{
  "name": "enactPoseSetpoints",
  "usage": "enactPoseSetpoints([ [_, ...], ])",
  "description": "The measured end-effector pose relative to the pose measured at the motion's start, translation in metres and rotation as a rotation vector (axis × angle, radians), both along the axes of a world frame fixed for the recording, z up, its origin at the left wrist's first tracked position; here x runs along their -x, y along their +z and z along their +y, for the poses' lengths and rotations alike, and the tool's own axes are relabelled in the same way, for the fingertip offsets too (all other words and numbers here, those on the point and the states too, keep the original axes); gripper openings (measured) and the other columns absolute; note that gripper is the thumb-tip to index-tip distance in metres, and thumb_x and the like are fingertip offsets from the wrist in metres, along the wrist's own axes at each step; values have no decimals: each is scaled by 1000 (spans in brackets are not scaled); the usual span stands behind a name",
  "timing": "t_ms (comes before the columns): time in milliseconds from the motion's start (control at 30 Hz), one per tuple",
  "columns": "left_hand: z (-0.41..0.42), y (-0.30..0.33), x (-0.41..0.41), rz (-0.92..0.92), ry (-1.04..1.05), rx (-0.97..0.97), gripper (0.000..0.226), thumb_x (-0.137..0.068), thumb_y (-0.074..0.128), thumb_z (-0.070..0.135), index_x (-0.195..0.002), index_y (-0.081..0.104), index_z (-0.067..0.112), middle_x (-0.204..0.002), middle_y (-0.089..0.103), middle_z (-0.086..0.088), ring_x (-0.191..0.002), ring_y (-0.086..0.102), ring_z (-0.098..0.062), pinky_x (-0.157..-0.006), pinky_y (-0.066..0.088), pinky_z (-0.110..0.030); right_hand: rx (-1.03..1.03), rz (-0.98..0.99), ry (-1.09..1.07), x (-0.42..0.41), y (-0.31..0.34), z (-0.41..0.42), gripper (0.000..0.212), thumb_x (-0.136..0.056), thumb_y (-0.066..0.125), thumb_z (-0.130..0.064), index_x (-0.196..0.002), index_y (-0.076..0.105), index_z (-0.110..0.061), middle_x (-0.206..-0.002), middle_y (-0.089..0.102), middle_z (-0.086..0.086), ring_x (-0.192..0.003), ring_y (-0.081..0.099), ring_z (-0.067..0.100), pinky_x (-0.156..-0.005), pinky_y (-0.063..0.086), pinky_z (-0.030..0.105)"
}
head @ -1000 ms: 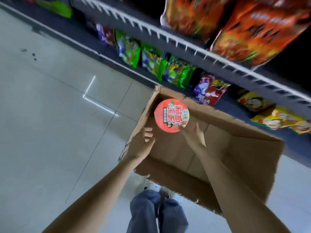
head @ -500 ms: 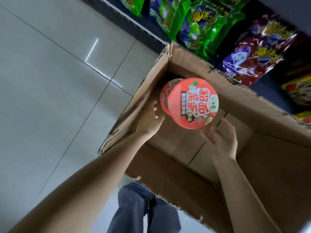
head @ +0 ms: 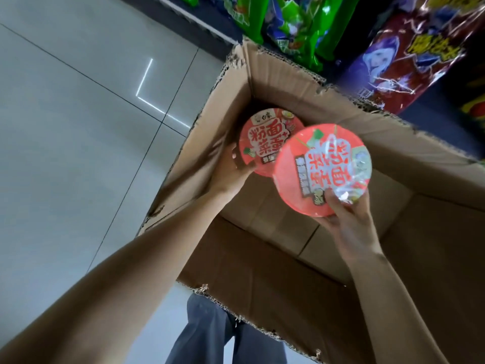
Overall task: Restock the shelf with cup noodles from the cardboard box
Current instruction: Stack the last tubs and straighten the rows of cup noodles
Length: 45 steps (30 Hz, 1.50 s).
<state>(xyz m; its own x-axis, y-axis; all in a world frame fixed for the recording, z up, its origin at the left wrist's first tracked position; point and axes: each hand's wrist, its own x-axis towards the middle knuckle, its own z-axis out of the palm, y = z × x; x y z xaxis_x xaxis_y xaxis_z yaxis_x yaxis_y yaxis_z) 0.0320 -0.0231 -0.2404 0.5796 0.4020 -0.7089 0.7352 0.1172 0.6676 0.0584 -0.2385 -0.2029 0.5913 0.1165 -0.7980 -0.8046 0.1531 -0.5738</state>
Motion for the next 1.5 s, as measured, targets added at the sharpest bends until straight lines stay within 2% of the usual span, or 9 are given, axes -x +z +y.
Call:
enactPoseSetpoints([
  [133,-3,-13,-15,89,53,198,85,-58,80,56,-128,44,22,-128,53,-2,-119,50,-19,-91,48,-38,89,24,-90,18,1,-40,55,-91,54,-4,-136,41,-31,-129,60,-2,-116,60,22,-71,58,36],
  [200,-10,-24,-18,216,162,305,76,-77,73,38,-138,33,21,-140,45,-9,-129,42,-30,-93,47,-53,105,40,-108,23,-3,-50,56,-90,54,-5,-135,41,-35,-131,58,-3,-117,59,22,-71,58,35],
  [433,-18,-38,-2,81,330,444,65,-84,67,10,-138,35,23,-131,50,-5,-120,49,-25,-67,59,-34,143,18,-93,31,3,-59,53,-92,54,-5,-133,43,-36,-130,58,-4,-116,60,19,-70,58,32],
  [600,-19,11,18,138,183,407,105,-46,86,41,-138,37,25,-120,54,2,-106,54,-19,-60,59,-33,97,24,-101,40,54,-73,56,-92,46,0,-135,43,-36,-130,59,-3,-115,61,19,-76,58,38],
  [700,-26,49,32,166,101,311,85,-71,80,31,-142,33,26,-135,51,-6,-120,51,-28,-72,58,-47,55,19,4,41,108,-81,58,-91,46,0,-134,46,-39,-125,63,-7,-117,59,18,-82,56,44],
  [933,-47,221,62,124,-112,288,76,-88,64,13,-148,21,29,-138,48,-9,-122,50,-34,-80,51,-62,5,3,349,30,282,-81,52,-80,64,-15,-123,51,-39,-122,65,-2,-110,64,19,-74,58,40],
  [1167,-40,462,93,-6,-45,344,60,-82,69,12,-133,40,26,-123,56,-2,-111,59,-28,-80,56,-44,-70,-201,670,35,512,-68,106,-34,90,-58,-128,42,-44,-120,65,-17,-103,66,6,-68,57,25],
  [1333,-25,595,115,-89,34,313,76,-78,69,4,-142,33,25,-138,46,-4,-115,55,-32,-57,59,-31,133,-505,951,61,599,-50,119,-46,89,-54,-140,17,-53,-147,33,-18,-139,32,11,-111,36,45],
  [1500,-19,668,128,-181,-8,195,66,-86,60,-1,-142,32,20,-133,49,-7,-95,57,-23,-44,53,-21,53,-631,804,65,630,-6,111,-50,93,-30,-143,35,-15,-139,52,0,-126,52,12,-102,46,31],
])
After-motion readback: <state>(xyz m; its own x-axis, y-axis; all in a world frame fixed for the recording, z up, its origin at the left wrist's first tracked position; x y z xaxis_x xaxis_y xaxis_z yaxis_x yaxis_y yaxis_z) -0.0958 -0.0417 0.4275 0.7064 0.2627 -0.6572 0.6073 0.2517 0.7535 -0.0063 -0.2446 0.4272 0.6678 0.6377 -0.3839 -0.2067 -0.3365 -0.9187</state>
